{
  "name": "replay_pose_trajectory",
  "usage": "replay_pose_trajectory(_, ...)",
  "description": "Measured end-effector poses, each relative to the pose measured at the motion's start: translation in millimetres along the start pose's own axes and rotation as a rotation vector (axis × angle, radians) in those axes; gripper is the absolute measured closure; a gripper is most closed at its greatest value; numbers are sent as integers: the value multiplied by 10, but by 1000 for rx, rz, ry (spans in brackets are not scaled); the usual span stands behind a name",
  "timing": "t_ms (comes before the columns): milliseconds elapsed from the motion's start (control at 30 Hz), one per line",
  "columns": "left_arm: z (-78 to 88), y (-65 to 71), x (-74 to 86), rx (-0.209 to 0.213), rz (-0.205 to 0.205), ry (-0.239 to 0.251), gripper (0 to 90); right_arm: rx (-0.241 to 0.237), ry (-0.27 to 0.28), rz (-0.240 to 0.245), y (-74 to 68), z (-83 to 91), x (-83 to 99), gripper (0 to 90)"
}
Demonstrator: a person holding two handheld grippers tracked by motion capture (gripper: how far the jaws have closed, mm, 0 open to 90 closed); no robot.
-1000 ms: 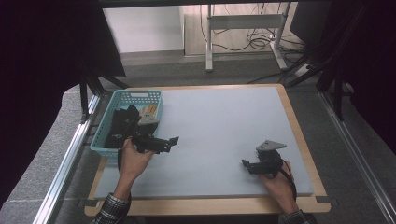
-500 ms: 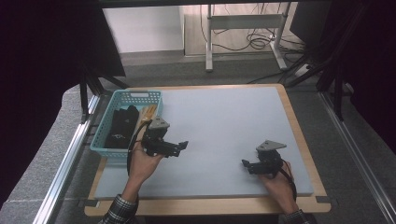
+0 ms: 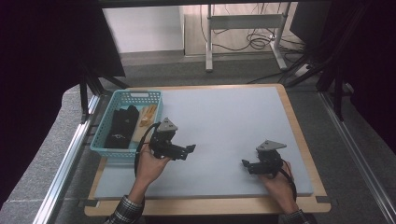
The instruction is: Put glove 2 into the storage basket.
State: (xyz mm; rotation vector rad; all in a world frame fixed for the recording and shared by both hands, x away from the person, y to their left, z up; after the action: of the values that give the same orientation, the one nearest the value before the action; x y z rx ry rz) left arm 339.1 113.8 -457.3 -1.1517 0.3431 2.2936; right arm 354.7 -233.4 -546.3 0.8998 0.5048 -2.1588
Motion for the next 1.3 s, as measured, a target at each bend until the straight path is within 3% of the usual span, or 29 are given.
replay_pose_trajectory(667, -193, 288, 32, 69, -22, 8, 5, -1, 0, -2, -2, 0, 0, 179)
replay_pose_trajectory(967, -289, 357, 146, 96, -38, -10, 0, -1, 0, -4, -3, 0, 0, 179)
replay_pose_trajectory(1300, -415, 393, 335, 88, -51, -46, 0, -1, 0, -3, -2, 0, 0, 179)
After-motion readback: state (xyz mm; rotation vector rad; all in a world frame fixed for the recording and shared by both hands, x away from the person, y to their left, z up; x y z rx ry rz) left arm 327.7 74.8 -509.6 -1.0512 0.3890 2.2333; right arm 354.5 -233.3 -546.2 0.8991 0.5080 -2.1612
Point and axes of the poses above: each handheld gripper's, and its own axes: z roughly backward along the jaws, x roughly out of its underside, y roughly to its right, the point moved 2 cm from there along -z, roughly forward along the jaws, and after that the axes turned 11 degrees about -x, right-handed, at the moved point
